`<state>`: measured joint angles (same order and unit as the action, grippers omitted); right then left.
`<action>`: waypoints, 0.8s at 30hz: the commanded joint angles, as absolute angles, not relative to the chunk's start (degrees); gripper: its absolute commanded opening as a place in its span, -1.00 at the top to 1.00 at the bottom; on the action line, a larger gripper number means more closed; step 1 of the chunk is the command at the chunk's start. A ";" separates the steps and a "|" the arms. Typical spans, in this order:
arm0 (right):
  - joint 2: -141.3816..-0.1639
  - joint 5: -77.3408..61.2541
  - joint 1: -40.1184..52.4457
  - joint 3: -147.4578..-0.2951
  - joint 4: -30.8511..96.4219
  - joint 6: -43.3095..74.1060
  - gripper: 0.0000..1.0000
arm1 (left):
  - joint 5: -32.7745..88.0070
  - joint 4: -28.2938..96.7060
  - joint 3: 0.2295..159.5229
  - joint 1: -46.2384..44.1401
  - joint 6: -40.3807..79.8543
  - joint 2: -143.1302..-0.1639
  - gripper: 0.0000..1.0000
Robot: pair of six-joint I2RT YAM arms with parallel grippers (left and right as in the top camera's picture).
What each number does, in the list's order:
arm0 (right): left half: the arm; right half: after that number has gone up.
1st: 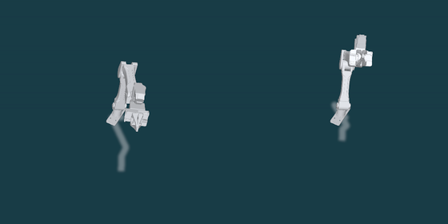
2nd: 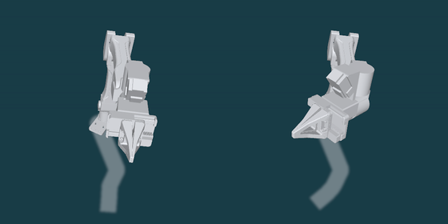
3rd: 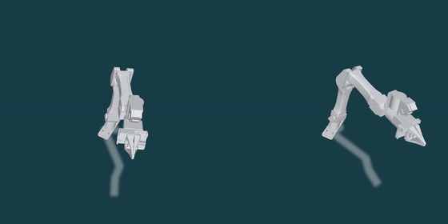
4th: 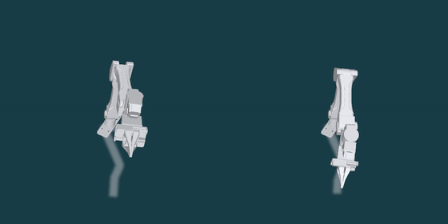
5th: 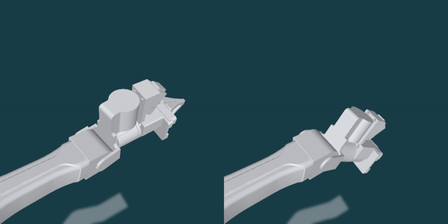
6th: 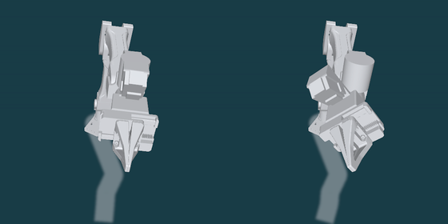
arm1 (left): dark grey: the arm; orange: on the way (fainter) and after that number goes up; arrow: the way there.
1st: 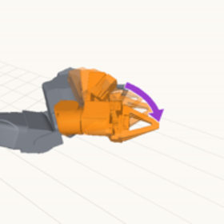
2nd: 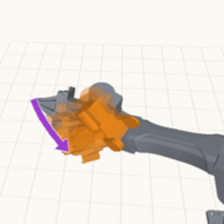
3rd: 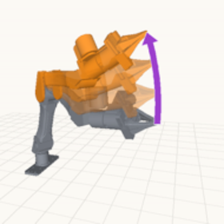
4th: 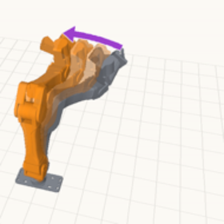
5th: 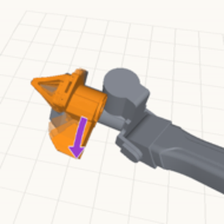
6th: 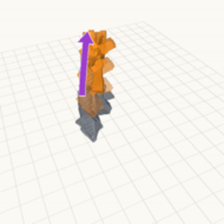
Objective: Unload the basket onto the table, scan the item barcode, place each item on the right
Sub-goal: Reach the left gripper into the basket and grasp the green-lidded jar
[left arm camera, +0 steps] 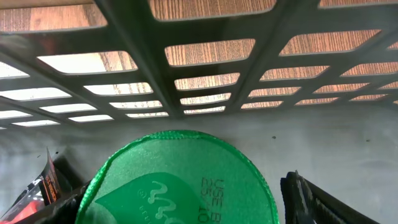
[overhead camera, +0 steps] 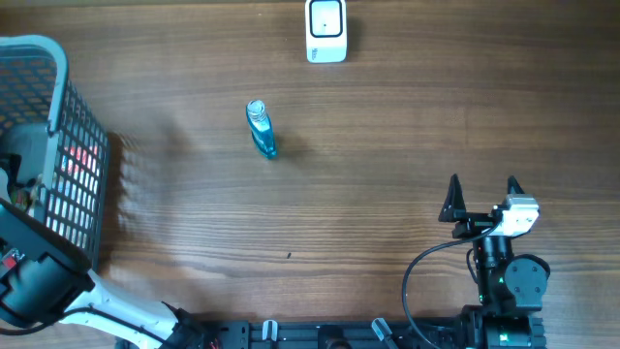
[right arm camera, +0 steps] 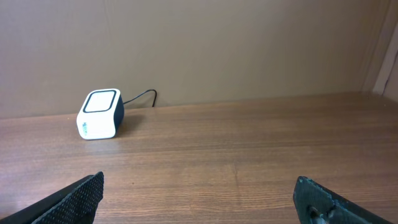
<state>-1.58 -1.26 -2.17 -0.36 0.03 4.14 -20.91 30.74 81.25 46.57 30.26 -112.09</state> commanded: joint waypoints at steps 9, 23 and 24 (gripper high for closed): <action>-1.19 -1.74 -1.78 -0.30 -0.14 3.16 -1.00 | -21.98 31.09 80.90 46.72 28.69 -113.34 -0.18; -1.19 -1.74 -1.78 -0.30 -0.14 3.16 -1.00 | -5.08 36.51 80.90 46.72 29.15 -89.27 -0.34; -1.19 -1.74 -1.78 -0.30 -0.14 3.16 -1.00 | -1.67 36.73 80.90 46.72 29.15 -86.65 -0.38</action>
